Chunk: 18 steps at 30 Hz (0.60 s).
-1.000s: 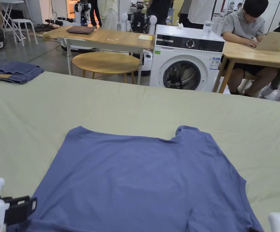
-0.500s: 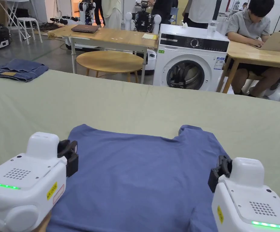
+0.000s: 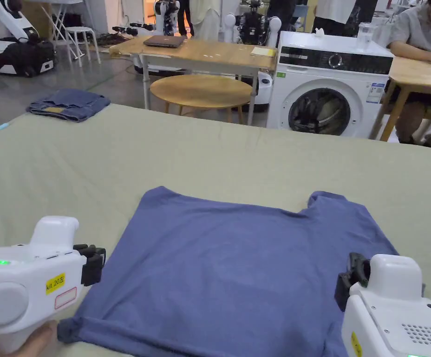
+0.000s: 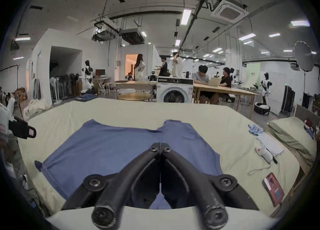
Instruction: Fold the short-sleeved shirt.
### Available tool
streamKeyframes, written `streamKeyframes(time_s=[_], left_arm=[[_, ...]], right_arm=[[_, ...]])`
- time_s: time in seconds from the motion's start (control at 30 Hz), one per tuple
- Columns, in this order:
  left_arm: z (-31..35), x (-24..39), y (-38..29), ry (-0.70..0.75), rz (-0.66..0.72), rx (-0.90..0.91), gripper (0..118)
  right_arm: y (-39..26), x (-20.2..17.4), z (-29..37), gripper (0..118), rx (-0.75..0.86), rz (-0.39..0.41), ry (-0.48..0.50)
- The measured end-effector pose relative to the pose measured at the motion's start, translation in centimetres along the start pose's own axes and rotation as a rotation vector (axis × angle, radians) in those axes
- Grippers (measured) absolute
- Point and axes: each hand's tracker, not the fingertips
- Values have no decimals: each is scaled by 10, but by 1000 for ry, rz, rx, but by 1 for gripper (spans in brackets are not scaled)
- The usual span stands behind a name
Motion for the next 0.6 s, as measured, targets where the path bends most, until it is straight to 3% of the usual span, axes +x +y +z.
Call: streamKeyframes(time_s=[0.2,0.27,0.37,0.47,0.6], left_arm=[[-38,-41,-15,32,107,-250,0],[-56,-54,-21,-3,133,-312,14],[-71,-58,-34,45,132,-379,55],[-67,-51,-48,104,128,-426,64],[-66,-49,-52,125,74,-435,65]], right_arm=[[-13,5,-10,0,-72,-11,10],[-16,7,-12,0,-95,-9,13],[-20,9,-14,0,-112,-7,16],[-24,11,-13,0,-130,0,14],[-29,15,-11,0,-152,15,9]])
